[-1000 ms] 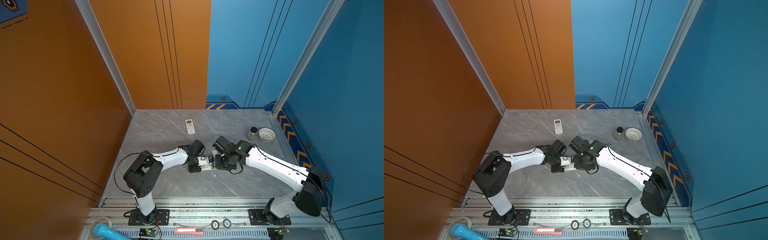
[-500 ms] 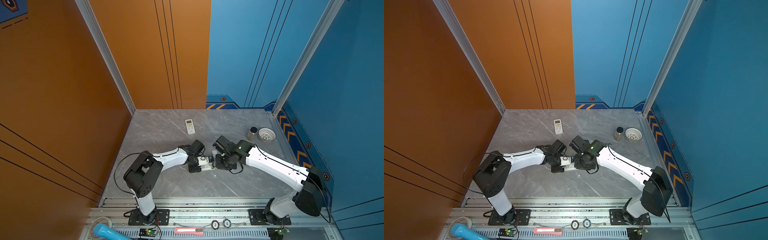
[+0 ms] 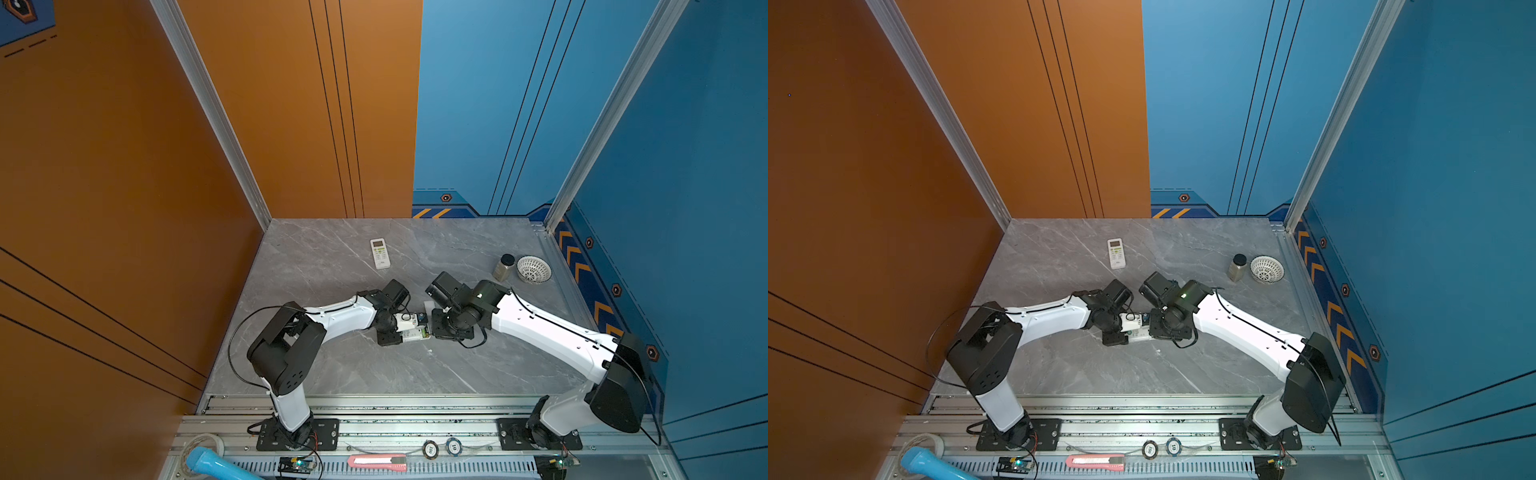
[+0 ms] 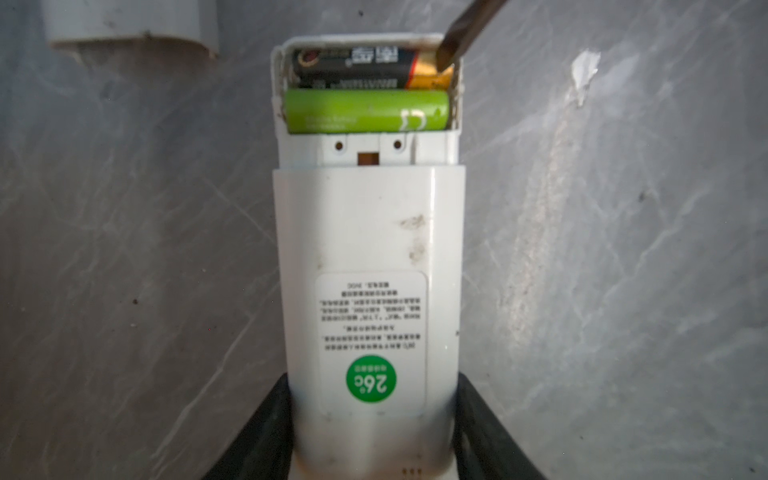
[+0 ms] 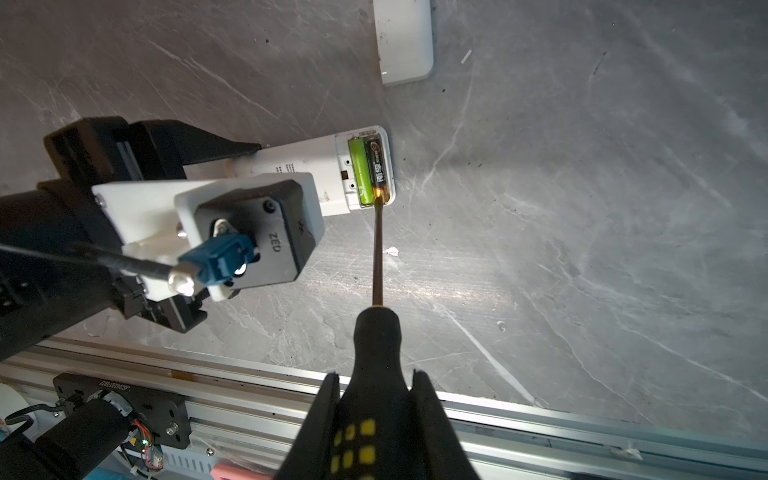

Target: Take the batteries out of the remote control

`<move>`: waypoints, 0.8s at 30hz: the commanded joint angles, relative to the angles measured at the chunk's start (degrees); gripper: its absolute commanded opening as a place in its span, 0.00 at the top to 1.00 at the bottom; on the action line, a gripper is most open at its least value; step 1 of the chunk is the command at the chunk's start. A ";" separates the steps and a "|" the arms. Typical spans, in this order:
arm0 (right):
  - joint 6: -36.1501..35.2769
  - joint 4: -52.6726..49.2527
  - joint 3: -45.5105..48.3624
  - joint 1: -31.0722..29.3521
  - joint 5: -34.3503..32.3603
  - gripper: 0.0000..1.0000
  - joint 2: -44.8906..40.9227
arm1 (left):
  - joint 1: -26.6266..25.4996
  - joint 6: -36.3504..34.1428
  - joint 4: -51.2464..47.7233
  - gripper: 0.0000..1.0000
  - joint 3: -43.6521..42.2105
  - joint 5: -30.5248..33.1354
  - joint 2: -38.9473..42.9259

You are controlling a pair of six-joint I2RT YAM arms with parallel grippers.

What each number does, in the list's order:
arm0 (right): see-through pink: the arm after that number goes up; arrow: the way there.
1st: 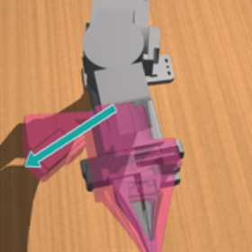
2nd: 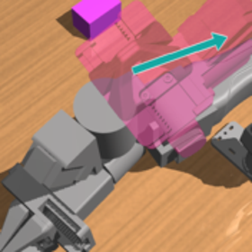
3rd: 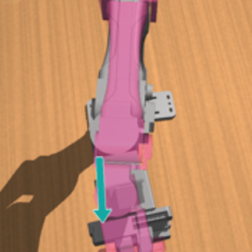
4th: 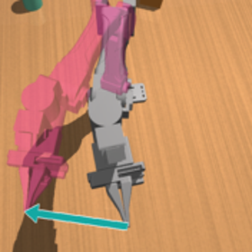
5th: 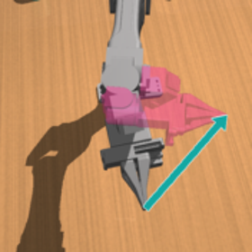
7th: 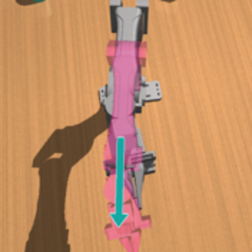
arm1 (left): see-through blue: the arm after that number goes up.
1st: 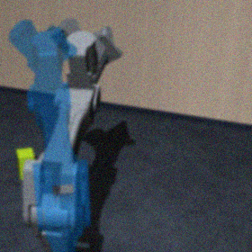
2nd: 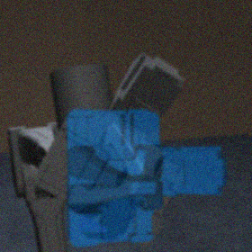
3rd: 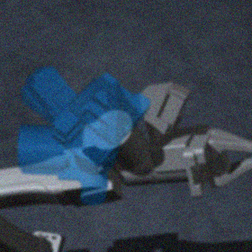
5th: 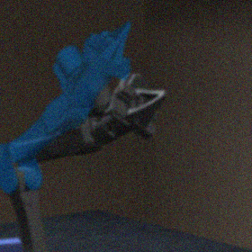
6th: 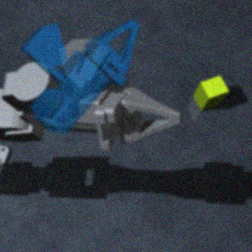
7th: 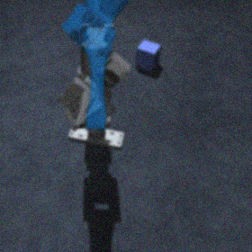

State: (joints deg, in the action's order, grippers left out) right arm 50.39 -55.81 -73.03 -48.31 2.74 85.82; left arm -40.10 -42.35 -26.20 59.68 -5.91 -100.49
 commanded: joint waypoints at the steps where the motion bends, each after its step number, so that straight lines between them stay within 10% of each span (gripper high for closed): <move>1: 0.31 -2.97 0.11 0.41 -0.81 1.00 -0.84 | -1.16 0.16 -2.55 0.72 -1.06 -1.03 -1.20; 24: 0.84 -2.37 -0.49 -0.61 0.19 1.00 2.38 | -1.15 0.51 -2.57 0.72 -1.06 -1.12 -1.20</move>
State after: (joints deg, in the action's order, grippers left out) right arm 50.43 -56.12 -73.14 -48.45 2.74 86.24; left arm -40.10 -42.11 -26.20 59.68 -5.80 -100.49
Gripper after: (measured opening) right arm 0.256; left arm 0.550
